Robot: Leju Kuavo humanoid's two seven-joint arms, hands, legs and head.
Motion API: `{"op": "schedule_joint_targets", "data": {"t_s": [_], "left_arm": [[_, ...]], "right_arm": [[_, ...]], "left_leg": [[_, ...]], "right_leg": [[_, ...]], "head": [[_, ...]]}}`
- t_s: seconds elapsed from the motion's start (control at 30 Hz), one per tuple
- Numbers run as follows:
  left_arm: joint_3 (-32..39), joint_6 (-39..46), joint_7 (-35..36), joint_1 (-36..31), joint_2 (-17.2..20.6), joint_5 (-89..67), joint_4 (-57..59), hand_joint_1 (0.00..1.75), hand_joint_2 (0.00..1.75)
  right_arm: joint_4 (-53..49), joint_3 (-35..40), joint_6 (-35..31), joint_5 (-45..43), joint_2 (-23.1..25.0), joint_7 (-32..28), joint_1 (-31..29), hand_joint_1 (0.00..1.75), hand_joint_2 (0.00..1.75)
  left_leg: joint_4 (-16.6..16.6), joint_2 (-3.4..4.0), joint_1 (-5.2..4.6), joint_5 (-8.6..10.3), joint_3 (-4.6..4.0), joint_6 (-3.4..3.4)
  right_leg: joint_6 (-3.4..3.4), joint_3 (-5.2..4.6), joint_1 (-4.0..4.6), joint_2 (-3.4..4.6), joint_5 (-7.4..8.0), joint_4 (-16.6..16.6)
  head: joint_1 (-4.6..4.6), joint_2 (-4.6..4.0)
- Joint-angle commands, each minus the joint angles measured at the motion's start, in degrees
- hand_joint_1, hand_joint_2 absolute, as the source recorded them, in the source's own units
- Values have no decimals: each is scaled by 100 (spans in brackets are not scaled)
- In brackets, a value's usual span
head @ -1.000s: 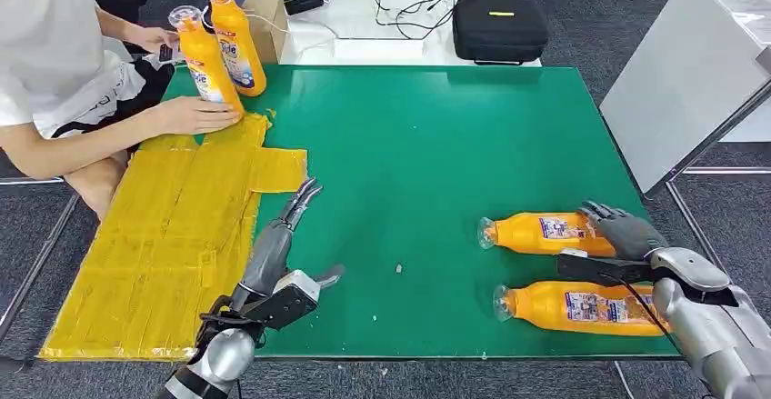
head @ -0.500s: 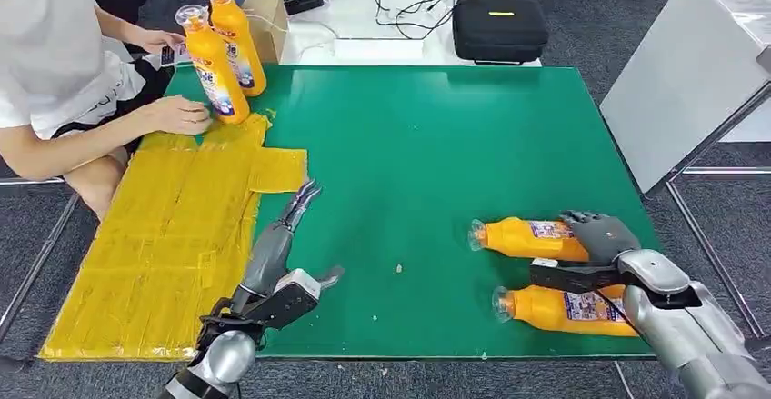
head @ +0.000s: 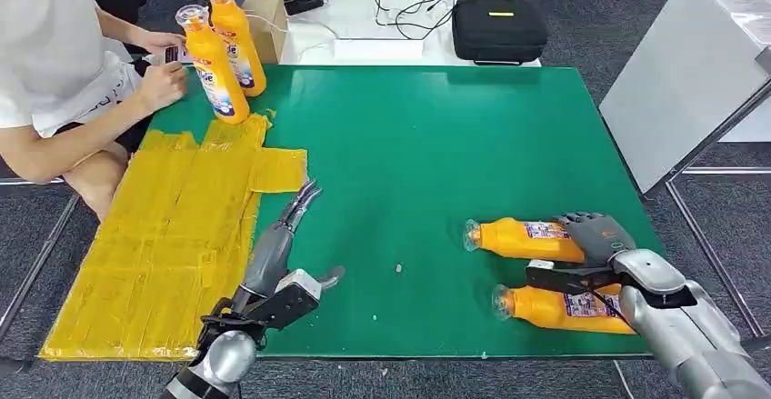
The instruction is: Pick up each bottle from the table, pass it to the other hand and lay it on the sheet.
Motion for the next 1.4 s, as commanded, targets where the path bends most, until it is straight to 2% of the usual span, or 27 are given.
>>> {"op": "schedule_joint_targets", "data": {"t_s": [0.03, 0.13, 0.2, 0.3, 0.4, 0.5, 0.57, 0.6, 0.63, 0.67, 0.83, 1.0, 1.1, 1.3, 1.4], "left_arm": [[-132, 3, -6, -160, 47, 15, 312, 0, 175], [-134, 5, -9, -156, 44, 19, 315, 0, 175], [-127, 6, -12, -110, 38, 22, 246, 0, 175], [-88, -70, 112, 78, 36, -101, -44, 0, 175], [-81, -265, 208, 242, 13, -130, -288, 0, 175], [-106, -453, 237, 300, -5, -35, -415, 0, 175], [-85, -894, 260, 333, -17, 417, -489, 0, 175], [-37, -1643, 288, 360, -28, 1301, -483, 0, 175], [-3, -1960, 328, 342, 51, 1667, -423, 0, 175], [10, -1984, 329, 335, 77, 1706, -385, 0, 175], [71, -2376, 242, 324, 111, 2327, -361, 0, 175], [56, -2870, 362, 272, 154, 3027, -359, 0, 175], [56, -2870, 362, 272, 154, 3027, -359, 0, 175], [55, -2928, 461, 100, 138, 3375, -344, 0, 175], [86, -2496, 264, 10, 115, 3097, -595, 0, 175]], "right_arm": [[505, 369, 81, -11, 148, -30, -114, 164, 175], [510, 380, 84, -12, 158, -30, -117, 169, 175], [346, 227, -508, -46, 303, 33, -2, 175, 175], [-585, -501, -1388, -39, 781, 294, 521, 175, 175], [-1919, -1261, -1946, -97, 1413, 441, 1184, 175, 175], [-2717, -1640, -2279, -113, 1927, 602, 1509, 175, 175], [-3043, -1702, -2467, -176, 2219, 568, 1648, 175, 175], [-3155, -1678, -2658, -227, 2345, 486, 1699, 175, 175], [-3235, -1624, -2833, -441, 2504, 337, 1737, 175, 175], [-3269, -1590, -2869, -539, 2561, 277, 1756, 175, 175], [-3363, -1427, -2945, -1168, 2800, 33, 1850, 175, 175], [-3289, -1107, -2483, -1816, 2943, -352, 1902, 175, 175], [-3289, -1107, -2483, -1816, 2943, -352, 1902, 175, 175], [-3028, -270, -1820, -2431, 3304, -644, 1935, 175, 175], [-2708, 141, -2076, -2122, 3393, -621, 1842, 175, 175]], "left_leg": [[-1, 16, 10, -12, 26, -15], [0, 17, 10, -13, 29, -16], [-3, 13, 8, -8, 22, -12], [-3, 17, 9, -8, 18, -11], [-2, 50, 17, -23, 34, -24], [4, 52, 16, -31, 31, -29], [2, 29, 13, -17, 6, -19], [4, 37, 15, -25, 18, -24], [1, 25, 16, -19, 10, -20], [5, 44, 26, -31, 25, -29], [-2, 22, 18, -15, 4, -21], [1, 21, 20, -18, 8, -23], [0, 21, 20, -18, 8, -24], [2, 28, 23, -22, 14, -28], [-1, 18, 22, -12, -3, -21]], "right_leg": [[-8, 31, 12, 3, -6, -12], [-8, 35, 12, 2, -8, -12], [-6, 26, 10, 3, -3, -12], [-6, 22, 10, 9, -1, -12], [-15, 35, 20, 33, -7, -15], [-19, 31, 20, 34, -16, -1], [-14, 4, 17, 19, -10, 2], [-18, 15, 18, 22, -17, 3], [-16, 10, 18, 14, -16, 1], [-23, 24, 29, 27, -23, 1], [-22, 1, 19, 12, -19, 3], [-24, 7, 21, 12, -21, 2], [-24, 9, 21, 11, -21, 1], [-27, 13, 25, 15, -23, 1], [-23, -7, 22, 10, -15, 2]], "head": [[0, 0], [2, 0], [0, 0], [4, 0], [0, 0], [-2, 0], [-4, 0], [0, 0], [0, 0], [2, 0], [2, 0], [2, 0], [2, 0], [4, 0], [0, 0]]}}
